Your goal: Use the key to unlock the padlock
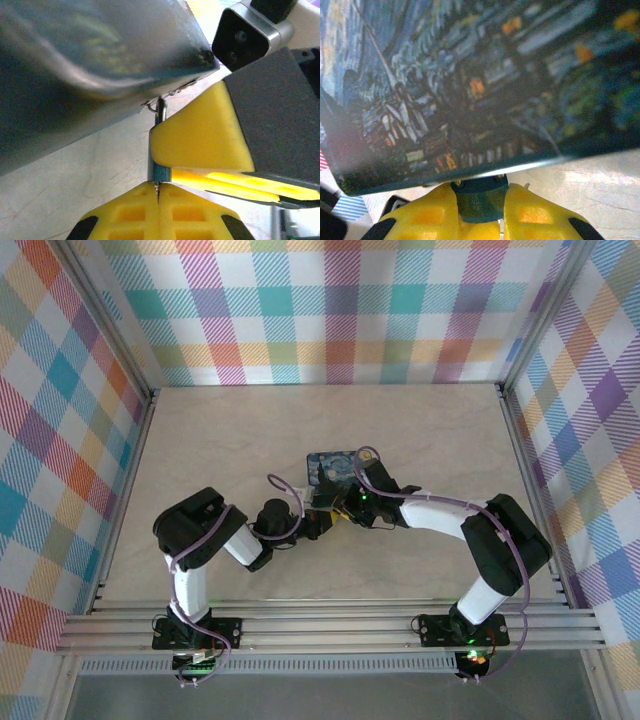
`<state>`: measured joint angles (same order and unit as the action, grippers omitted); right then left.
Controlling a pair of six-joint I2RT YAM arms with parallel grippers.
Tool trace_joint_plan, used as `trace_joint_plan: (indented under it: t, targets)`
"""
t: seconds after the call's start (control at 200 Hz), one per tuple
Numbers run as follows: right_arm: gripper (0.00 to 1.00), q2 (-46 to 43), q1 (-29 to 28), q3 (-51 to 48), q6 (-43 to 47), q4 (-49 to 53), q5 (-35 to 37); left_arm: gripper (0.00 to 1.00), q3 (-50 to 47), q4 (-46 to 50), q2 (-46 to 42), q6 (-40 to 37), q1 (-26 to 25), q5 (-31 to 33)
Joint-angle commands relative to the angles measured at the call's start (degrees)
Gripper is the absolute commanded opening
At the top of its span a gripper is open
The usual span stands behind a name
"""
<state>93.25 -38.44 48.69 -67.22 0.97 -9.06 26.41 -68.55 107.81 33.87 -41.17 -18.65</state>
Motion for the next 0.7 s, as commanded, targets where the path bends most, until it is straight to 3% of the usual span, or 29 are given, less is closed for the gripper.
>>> trace_joint_plan:
  t: [0.0, 0.155, 0.28, 0.35, 0.43, 0.515, 0.695]
  targets:
    - [0.00, -0.2, 0.8, 3.7, -1.0, 5.0, -7.3, 0.00, 1.1, 16.8, -8.1, -21.3, -7.4, 11.1]
    - [0.03, 1.7, 0.9, 10.6, 7.2, 18.3, -9.3, 0.00, 3.9, 27.3, -10.9, -34.6, -10.8, 23.5]
    - [0.08, 2.4, 0.7, 10.3, 7.9, 20.0, -10.1, 0.00, 5.4, 31.2, -11.0, -39.8, -11.0, 25.3]
    - [0.14, 2.4, 0.6, 9.8, 7.6, 19.6, -10.2, 0.00, 4.8, 30.6, -11.0, -39.4, -10.9, 24.8]
    - [0.32, 1.8, 0.6, 9.5, 7.5, 19.2, -9.6, 0.00, 3.8, 28.9, -11.3, -37.1, -10.8, 23.4]
    - [0.43, 0.6, 0.6, 9.5, 7.8, 19.5, -8.1, 0.00, 2.7, 27.5, -11.9, -33.9, -10.8, 23.0]
    - [0.57, -4.1, 0.6, 5.3, 6.7, 16.0, -3.8, 0.00, 1.2, 25.1, -14.0, -25.1, -8.7, 19.4]
